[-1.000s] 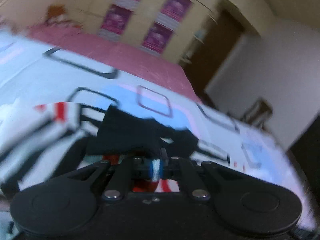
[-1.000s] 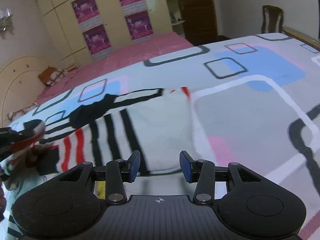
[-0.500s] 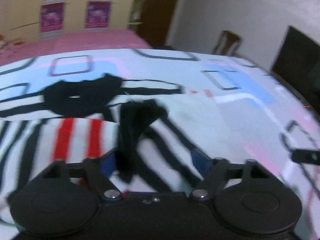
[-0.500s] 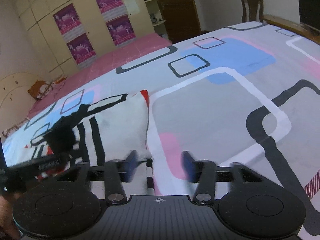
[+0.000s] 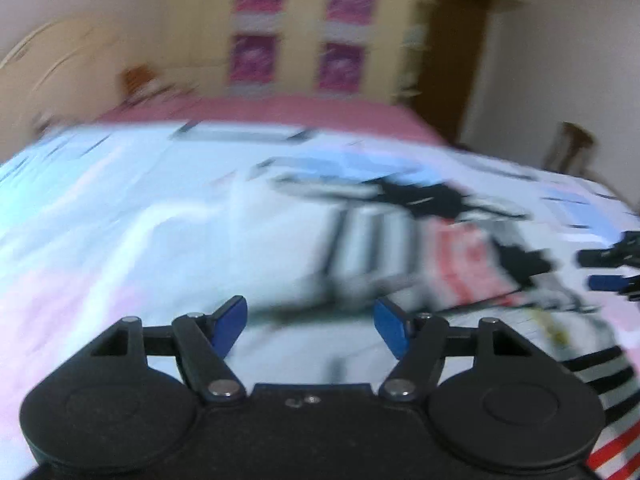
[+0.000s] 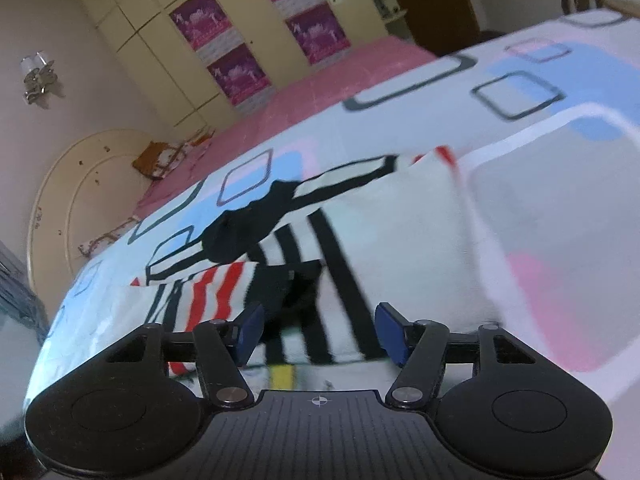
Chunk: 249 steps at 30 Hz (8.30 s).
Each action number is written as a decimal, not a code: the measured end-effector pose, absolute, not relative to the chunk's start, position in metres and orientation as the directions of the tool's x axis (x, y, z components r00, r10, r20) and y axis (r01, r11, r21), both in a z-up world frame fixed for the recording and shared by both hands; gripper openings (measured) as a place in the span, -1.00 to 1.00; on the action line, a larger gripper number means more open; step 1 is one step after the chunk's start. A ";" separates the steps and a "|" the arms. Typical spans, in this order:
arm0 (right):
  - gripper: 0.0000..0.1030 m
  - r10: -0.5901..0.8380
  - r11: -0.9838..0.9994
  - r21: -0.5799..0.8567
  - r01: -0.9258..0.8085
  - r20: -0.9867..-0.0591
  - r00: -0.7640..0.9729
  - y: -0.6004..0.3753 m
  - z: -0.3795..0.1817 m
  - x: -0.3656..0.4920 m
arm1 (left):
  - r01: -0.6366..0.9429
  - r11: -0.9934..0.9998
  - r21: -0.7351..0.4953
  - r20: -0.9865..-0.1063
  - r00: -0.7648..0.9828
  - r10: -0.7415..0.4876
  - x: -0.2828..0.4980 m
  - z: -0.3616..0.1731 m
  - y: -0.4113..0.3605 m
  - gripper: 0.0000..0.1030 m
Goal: Fold small clothes
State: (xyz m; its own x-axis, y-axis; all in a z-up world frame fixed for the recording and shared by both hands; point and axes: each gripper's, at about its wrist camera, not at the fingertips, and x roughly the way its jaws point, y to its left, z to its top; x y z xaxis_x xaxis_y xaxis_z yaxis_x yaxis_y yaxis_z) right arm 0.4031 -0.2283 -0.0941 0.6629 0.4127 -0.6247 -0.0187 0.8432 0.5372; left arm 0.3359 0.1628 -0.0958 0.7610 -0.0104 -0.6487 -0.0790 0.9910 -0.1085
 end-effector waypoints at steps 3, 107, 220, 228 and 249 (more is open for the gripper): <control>0.21 0.429 0.834 0.552 0.002 -0.651 0.627 -0.216 -0.107 0.426 | -0.102 0.990 -0.096 -0.692 0.722 0.007 0.344 -0.110 0.187 -0.11; -0.30 0.153 0.983 0.040 -0.181 -0.720 0.676 -0.130 -0.099 0.428 | 0.154 0.987 -0.050 -0.628 0.763 -0.151 0.426 -0.111 0.142 0.43; -0.90 0.619 0.677 0.736 0.027 -0.589 0.519 -0.298 -0.140 0.138 | -0.065 0.776 -0.627 -0.622 0.642 -0.449 0.162 -0.158 0.185 -0.84; -0.91 0.628 0.657 0.747 -0.108 -0.462 0.626 -0.305 -0.088 0.145 | -0.034 0.755 -0.655 -0.520 0.746 -0.417 0.156 -0.117 0.184 -0.87; -0.91 0.555 0.641 0.760 -0.112 -0.357 0.751 -0.300 -0.002 0.365 | 0.019 0.726 -0.687 -0.403 0.822 -0.402 0.370 -0.047 0.196 -0.87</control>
State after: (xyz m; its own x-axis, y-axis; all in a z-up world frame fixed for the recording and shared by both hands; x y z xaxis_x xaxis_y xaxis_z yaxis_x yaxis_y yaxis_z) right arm 0.3648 -0.3003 -0.0017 0.7514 0.5548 -0.3572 -0.1120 0.6408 0.7595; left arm 0.3695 0.1956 -0.0469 0.8223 -0.4022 -0.4025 0.0187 0.7262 -0.6872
